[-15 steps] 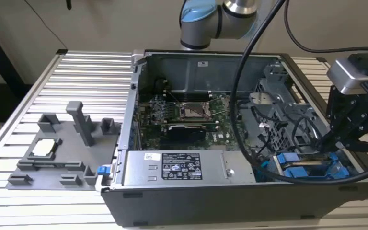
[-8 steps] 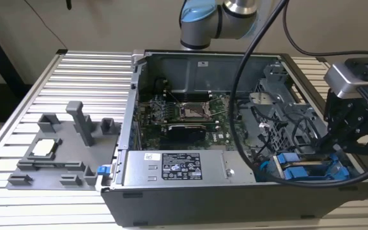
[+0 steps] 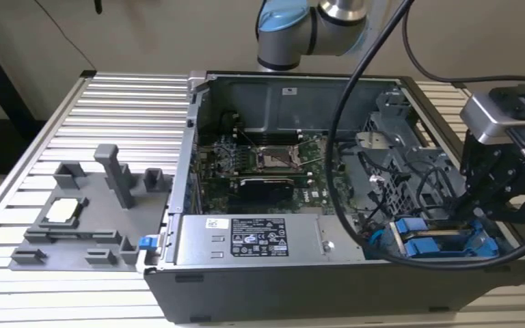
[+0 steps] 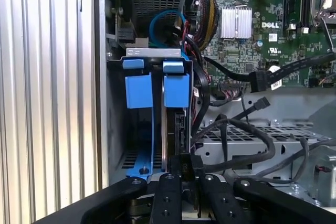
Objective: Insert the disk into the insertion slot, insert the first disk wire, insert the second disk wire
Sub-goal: 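Insert the first disk wire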
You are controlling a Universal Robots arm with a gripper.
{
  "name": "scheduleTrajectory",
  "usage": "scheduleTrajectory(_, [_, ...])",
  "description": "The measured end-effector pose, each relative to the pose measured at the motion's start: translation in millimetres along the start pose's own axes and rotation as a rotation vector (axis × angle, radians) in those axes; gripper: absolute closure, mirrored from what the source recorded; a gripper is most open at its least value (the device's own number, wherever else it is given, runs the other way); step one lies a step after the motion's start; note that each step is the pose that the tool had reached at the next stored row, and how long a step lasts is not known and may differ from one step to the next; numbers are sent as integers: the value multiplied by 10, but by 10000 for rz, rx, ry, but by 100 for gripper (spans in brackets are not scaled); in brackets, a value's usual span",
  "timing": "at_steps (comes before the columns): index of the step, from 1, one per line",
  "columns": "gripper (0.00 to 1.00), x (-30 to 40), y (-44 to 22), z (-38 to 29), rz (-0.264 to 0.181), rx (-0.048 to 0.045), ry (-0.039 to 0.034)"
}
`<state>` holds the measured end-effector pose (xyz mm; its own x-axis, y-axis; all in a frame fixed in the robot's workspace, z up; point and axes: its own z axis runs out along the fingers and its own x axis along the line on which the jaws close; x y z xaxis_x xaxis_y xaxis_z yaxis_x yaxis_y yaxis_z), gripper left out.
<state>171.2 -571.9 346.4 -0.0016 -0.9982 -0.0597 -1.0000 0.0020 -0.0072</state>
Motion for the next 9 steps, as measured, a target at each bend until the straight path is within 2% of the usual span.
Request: scheduleTrajectory(9, [81,2,0,35,0,0,1])
